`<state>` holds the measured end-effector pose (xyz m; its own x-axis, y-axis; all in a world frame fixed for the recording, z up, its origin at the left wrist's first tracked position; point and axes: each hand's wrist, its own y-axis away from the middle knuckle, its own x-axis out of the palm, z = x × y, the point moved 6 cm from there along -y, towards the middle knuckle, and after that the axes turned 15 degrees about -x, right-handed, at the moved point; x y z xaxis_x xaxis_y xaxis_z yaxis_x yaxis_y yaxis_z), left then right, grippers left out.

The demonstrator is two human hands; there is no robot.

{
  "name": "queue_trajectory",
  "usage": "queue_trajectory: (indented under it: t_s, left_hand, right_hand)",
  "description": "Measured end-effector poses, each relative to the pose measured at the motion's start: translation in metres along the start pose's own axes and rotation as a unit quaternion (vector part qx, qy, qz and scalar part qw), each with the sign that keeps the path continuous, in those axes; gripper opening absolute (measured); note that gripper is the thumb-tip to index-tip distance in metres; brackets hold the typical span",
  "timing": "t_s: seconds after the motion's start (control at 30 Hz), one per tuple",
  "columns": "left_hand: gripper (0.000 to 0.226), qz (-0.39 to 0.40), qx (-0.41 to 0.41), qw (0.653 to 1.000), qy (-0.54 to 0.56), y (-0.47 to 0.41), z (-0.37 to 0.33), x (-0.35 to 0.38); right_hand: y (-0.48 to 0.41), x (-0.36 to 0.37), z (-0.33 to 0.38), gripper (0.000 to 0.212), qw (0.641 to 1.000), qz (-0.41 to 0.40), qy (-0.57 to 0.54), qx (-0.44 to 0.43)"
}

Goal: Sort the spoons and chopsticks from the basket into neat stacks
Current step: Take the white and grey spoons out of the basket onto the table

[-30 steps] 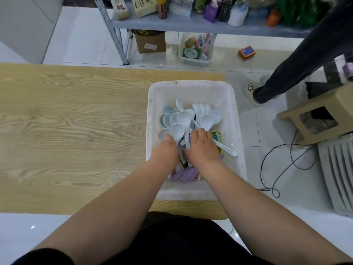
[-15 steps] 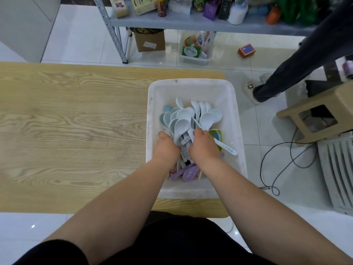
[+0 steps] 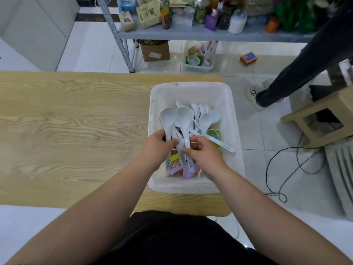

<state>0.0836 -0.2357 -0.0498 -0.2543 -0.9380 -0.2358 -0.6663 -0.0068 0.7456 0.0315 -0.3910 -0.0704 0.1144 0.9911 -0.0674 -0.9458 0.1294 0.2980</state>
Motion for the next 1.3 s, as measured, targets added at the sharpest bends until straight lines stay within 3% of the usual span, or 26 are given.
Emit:
queue_trajectory:
  t_s: [0.1,0.33,0.6,0.9,1.13,1.3]
  left_hand:
    - [0.019,0.043,-0.008,0.998,0.041,0.018,0.014,-0.006]
    - [0.02,0.02,-0.023,0.994,0.11,0.057,0.064,-0.041]
    - [0.03,0.032,-0.059,0.975,0.21,0.087,0.123,-0.107]
    - [0.019,-0.083,-0.068,0.92,0.377,0.121,0.227,-0.264]
    - [0.016,-0.129,-0.037,0.931,0.34,0.148,0.284,-0.368]
    - [0.017,-0.12,-0.042,0.921,0.369,0.14,0.299,-0.406]
  right_hand:
    - [0.011,0.019,0.004,0.023,0.998,0.043,-0.048,0.007]
    - [0.044,0.066,-0.003,0.022,0.991,0.13,-0.015,0.007]
    - [0.081,0.143,-0.005,0.023,0.991,0.129,-0.01,0.024]
    - [0.121,0.3,0.003,0.022,0.991,0.13,-0.017,0.036]
    - [0.161,0.437,0.004,0.027,0.969,0.24,-0.044,0.043]
    - [0.162,0.484,0.002,0.027,0.964,0.263,-0.026,0.045]
